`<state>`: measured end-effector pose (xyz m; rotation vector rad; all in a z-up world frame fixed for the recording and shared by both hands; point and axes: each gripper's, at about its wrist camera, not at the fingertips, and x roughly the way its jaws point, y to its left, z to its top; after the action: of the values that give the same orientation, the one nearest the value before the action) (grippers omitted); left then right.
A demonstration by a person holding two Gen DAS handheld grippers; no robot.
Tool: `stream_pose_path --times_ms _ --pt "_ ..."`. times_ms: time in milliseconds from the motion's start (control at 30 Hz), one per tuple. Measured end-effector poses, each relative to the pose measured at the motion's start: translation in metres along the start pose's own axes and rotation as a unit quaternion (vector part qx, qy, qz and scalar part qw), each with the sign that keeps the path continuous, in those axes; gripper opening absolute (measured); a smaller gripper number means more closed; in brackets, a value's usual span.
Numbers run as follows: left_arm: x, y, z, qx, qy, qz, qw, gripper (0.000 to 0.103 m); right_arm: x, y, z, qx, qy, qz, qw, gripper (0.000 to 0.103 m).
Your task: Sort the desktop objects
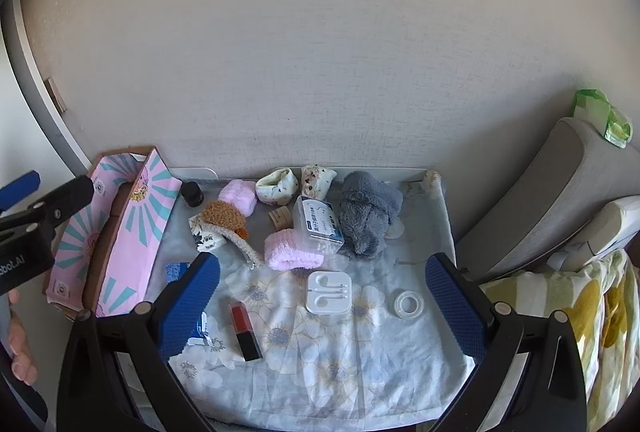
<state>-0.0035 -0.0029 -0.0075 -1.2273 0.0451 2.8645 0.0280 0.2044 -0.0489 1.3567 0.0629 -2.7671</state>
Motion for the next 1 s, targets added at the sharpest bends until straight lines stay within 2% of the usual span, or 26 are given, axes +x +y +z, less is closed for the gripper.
stream_pose_path --times_ms 300,1000 --pt "0.0041 0.0050 -0.0009 -0.010 0.009 -0.009 0.9999 0.103 0.0017 -0.0016 0.0004 0.002 -0.003 0.009 1.000 0.103" --pt "-0.0009 0.0020 -0.0006 0.001 0.006 0.003 1.0000 0.103 -0.0009 -0.0018 0.0015 0.000 -0.007 0.017 1.000 0.103"
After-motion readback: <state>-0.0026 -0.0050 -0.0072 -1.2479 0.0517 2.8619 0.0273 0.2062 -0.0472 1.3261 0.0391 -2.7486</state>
